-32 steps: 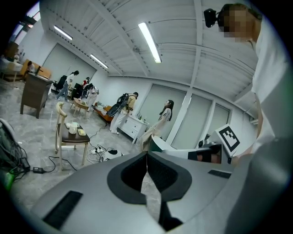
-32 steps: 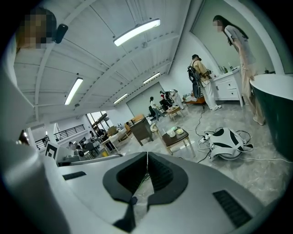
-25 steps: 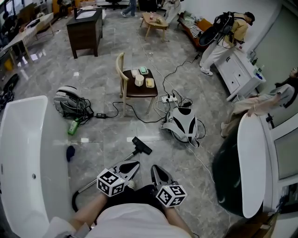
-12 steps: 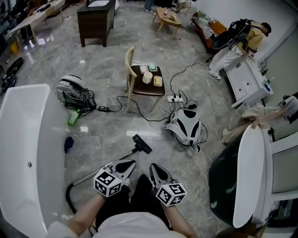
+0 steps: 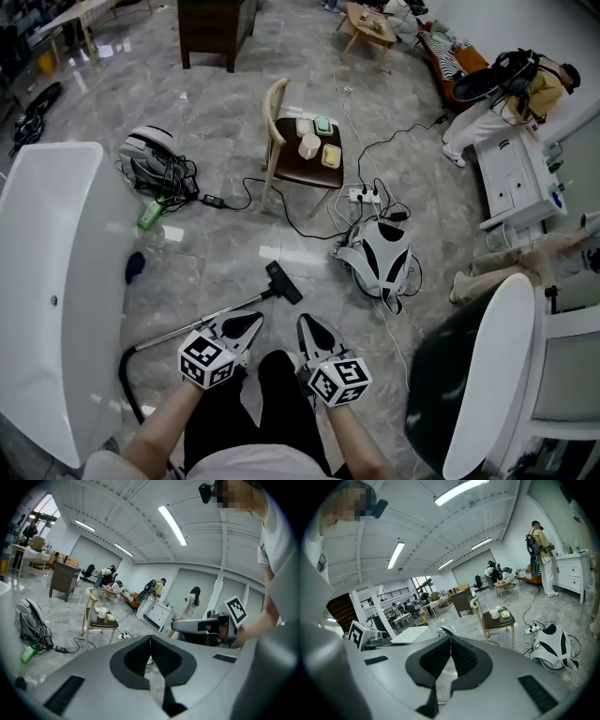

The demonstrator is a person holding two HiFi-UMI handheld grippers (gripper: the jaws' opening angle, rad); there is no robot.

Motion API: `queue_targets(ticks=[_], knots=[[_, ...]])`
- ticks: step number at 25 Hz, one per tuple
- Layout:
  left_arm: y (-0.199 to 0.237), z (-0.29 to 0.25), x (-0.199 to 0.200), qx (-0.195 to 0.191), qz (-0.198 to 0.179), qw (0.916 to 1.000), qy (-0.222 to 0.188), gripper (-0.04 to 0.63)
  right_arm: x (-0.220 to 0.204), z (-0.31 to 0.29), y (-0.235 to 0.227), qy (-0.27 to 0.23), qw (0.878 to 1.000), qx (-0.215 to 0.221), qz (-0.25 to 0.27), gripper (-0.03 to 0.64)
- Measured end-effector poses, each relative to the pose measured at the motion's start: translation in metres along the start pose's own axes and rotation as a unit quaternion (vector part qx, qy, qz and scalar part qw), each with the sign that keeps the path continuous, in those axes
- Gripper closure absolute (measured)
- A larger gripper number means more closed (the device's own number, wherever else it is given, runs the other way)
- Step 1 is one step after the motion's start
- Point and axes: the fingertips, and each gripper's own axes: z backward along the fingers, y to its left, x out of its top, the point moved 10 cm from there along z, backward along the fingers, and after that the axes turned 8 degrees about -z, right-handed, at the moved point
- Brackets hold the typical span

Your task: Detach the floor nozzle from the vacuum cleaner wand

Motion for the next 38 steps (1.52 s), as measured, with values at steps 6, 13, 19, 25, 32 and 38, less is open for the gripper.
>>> queue_targets(ticks=[6,13,19,25,32,38], knots=[[-0.013,-0.027,-0.004,0.021,0.004,0.9996,-0.018,0.584,0.005,-0.007,-0.034,-0.006,0.994,0.099,0.047,0.600],[-0.004,-0.068,-0.034,0.038,-0.034,0.9986,-0.012,0.583,0.002,-0.037,-0.102,0.028,0.988,0.137,0.065,0.600],[0.015,-0.100,-0.075,0.035,-0.055,0.9979,0.005,0.583,-0.028,-0.067,-0.144,0.051,0.984,0.159,0.061,0.600],[0.047,-0.120,-0.133,0.023,-0.070,0.9969,0.030,0.583,-0.070,-0.096,-0.184,0.048,0.985,0.150,0.065,0.600],[0.092,-0.142,-0.225,0.019,-0.071,0.9964,0.044,0.583,-0.141,-0.137,-0.237,0.033,0.987,0.148,0.045,0.600],[0.135,-0.166,-0.319,0.037,-0.062,0.9961,0.050,0.583,-0.218,-0.183,-0.283,0.041,0.985,0.152,0.067,0.600]])
